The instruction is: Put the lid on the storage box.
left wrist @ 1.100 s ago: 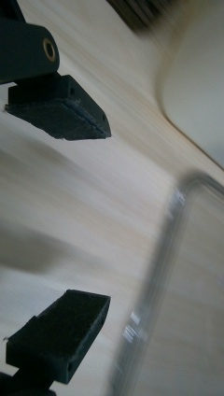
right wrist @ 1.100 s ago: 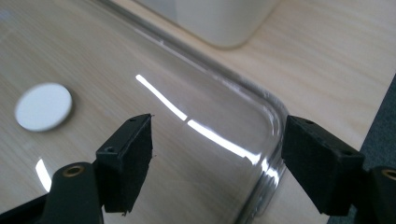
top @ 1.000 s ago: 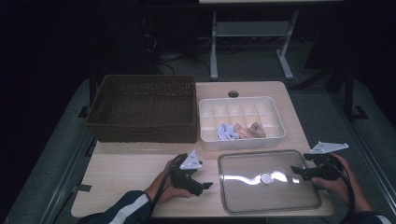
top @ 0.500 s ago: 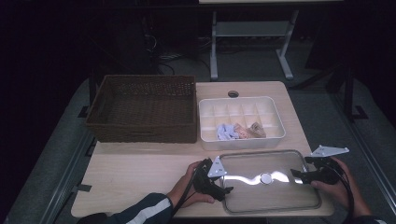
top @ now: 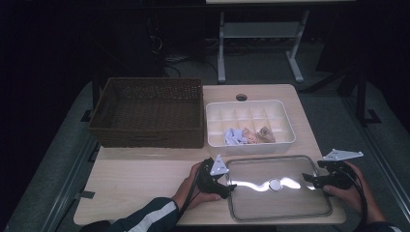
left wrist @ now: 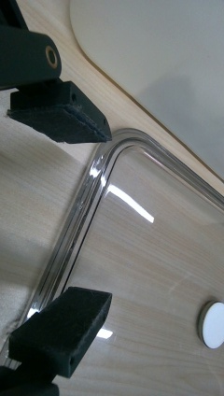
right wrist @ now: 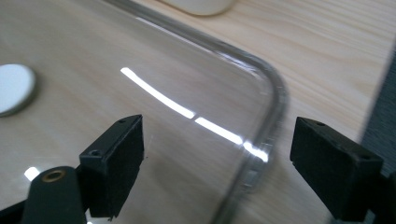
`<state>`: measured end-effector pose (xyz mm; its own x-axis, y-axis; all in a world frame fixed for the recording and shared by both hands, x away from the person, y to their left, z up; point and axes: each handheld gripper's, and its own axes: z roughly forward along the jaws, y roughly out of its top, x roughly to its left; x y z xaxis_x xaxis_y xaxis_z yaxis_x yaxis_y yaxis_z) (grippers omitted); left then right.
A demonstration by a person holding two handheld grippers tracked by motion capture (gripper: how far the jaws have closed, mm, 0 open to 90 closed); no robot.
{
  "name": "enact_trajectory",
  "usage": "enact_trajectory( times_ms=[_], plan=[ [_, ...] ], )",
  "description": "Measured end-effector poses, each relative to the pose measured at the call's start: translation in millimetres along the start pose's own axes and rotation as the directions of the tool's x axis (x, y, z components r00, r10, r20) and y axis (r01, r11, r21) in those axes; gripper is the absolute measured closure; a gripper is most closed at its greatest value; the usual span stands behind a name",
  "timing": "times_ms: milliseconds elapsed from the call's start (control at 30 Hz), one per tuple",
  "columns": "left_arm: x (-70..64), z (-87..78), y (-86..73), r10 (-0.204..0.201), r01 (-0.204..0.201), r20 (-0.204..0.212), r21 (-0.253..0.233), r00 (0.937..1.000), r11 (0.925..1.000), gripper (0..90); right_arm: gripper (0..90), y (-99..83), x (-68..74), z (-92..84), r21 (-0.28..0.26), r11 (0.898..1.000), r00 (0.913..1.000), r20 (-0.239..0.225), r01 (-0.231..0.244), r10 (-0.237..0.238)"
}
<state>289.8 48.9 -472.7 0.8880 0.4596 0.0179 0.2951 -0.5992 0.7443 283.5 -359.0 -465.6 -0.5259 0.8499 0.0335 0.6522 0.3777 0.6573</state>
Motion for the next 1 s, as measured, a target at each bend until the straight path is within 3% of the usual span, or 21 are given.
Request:
enact_trajectory(
  times_ms=[100, 267, 333, 467, 633, 933, 1000],
  plan=[
    [1.0, 2.4, -0.5, -0.042, 0.042, 0.041, 0.001, 0.9983, 0.9991, 18.6, 17.1, -2.8, -5.0, 0.6, -0.008, 1.000, 0.9994, -0.019, -0.030, 0.030],
    [-7.4, 6.9, 3.2, -0.022, 0.022, 0.067, 0.005, 0.9975, 0.9998, 16.5, 16.8, -7.1, -6.6, 4.3, -0.027, 0.997, 0.9937, -0.083, -0.078, 0.076],
    [-5.7, 6.8, 2.8, -0.015, 0.014, 0.065, 0.007, 0.9978, 0.9999, 15.0, 16.2, -6.4, -4.2, 5.3, -0.028, 0.997, 0.9941, -0.088, -0.067, 0.064],
    [6.5, 3.5, -1.8, -0.077, 0.076, 0.056, 0.021, 0.9955, 0.9969, 14.6, 15.9, -3.8, 1.7, 7.1, -0.021, 0.998, 0.9944, -0.090, -0.057, 0.055],
    [18.9, -4.5, -7.3, -0.073, 0.070, 0.069, 0.039, 0.9950, 0.9968, 14.7, 15.6, 0.5, 11.3, 11.1, -0.019, 0.999, 0.9943, -0.098, -0.044, 0.042],
    [43.7, -23.4, -20.5, -0.092, 0.090, 0.033, 0.068, 0.9952, 0.9937, 14.9, 14.8, 11.2, 32.0, 20.9, -0.016, 1.000, 0.9913, -0.131, 0.001, -0.003],
    [49.6, -29.9, -24.0, -0.080, 0.079, 0.016, 0.079, 0.9966, 0.9938, 14.9, 14.5, 14.0, 37.4, 23.0, -0.012, 1.000, 0.9905, -0.137, 0.008, -0.009]
  ],
)
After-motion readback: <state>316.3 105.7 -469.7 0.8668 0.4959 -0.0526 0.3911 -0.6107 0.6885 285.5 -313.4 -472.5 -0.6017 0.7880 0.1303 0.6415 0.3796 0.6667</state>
